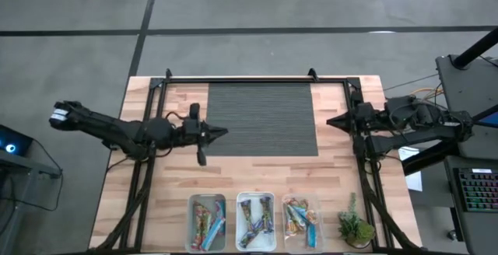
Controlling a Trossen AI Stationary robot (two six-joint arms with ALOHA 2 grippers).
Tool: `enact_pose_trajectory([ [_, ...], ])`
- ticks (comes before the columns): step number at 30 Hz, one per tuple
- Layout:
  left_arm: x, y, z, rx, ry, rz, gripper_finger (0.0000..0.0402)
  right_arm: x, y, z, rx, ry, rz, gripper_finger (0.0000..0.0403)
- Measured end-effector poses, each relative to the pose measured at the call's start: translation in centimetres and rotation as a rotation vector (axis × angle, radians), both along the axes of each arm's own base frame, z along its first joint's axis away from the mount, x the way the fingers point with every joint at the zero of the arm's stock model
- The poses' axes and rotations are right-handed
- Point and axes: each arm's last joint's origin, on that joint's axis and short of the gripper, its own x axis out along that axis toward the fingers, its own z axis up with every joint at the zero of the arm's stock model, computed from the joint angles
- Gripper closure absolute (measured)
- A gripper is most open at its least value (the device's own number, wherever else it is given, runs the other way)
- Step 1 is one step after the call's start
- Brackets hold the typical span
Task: Pick and place Granola Bars by type
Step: Return to Home Position
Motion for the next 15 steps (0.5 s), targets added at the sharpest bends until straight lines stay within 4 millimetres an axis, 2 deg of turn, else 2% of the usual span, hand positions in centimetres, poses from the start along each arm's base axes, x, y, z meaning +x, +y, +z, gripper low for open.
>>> enact_pose_trajectory([
  [7, -1.5, 2.9, -1.5, -0.039, -0.009, -0.11, 0.0401, 0.1, -0.1, 0.5, 0.046, -0.062, -0.024, 0.0394],
  [10, -2.5, 3.7, -2.5, -0.065, -0.014, -0.079, 0.0401, 0.3, -0.2, -0.4, 0.066, -0.039, -0.041, 0.0394],
  [15, -4.6, 3.9, -3.2, -0.089, -0.066, -0.081, 0.0401, 0.5, -0.2, -2.6, 0.11, -0.054, -0.049, 0.0394],
])
